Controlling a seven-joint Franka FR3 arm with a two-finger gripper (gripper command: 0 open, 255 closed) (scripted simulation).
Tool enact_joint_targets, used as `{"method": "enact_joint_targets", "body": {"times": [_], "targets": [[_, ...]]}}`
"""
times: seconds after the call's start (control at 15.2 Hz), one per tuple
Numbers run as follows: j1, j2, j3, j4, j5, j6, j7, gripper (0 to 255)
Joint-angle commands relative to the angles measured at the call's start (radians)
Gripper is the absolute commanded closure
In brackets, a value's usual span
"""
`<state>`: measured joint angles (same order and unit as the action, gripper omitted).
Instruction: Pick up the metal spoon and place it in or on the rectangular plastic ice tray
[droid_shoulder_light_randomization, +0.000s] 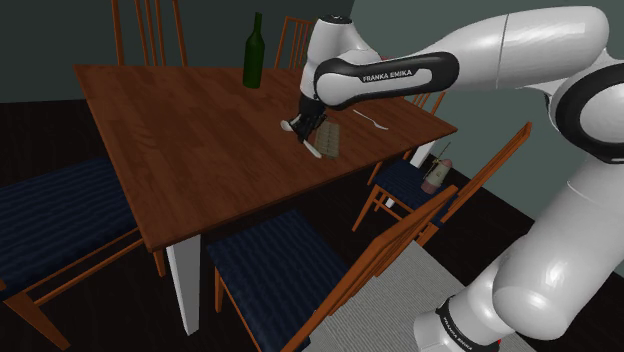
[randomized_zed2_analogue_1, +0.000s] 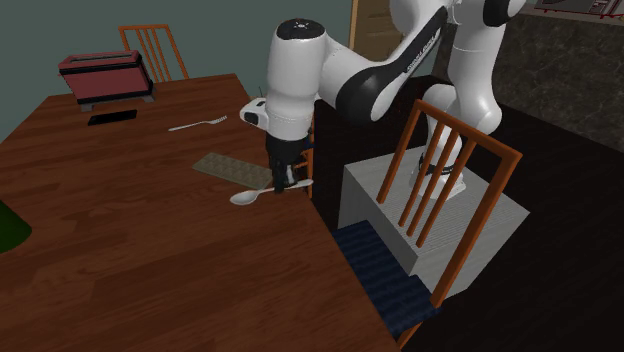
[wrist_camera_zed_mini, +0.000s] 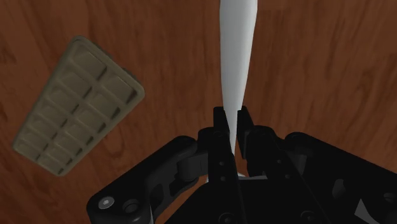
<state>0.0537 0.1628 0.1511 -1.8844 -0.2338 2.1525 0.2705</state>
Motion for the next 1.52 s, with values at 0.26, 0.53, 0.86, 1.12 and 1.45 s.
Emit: {"method": "enact_joint_targets", "body": {"times": [0.26, 0.53, 0.86, 1.12, 1.45], "targets": [[-0.078, 0.045, -0.050, 0.073, 0.024, -0.003, -0.144, 255], [-0.130, 0.088, -0.079, 0.136, 0.043, -0.009, -0.236, 255], [-0.195, 0.162, -0.109, 0.245, 0.068, -0.030, -0.347, 255], [-0.237, 0.224, -0.124, 0.326, 0.084, -0.040, -0.413, 255], [-0.237, 0.241, -0.126, 0.284, 0.079, 0.019, -0.404, 255]]}}
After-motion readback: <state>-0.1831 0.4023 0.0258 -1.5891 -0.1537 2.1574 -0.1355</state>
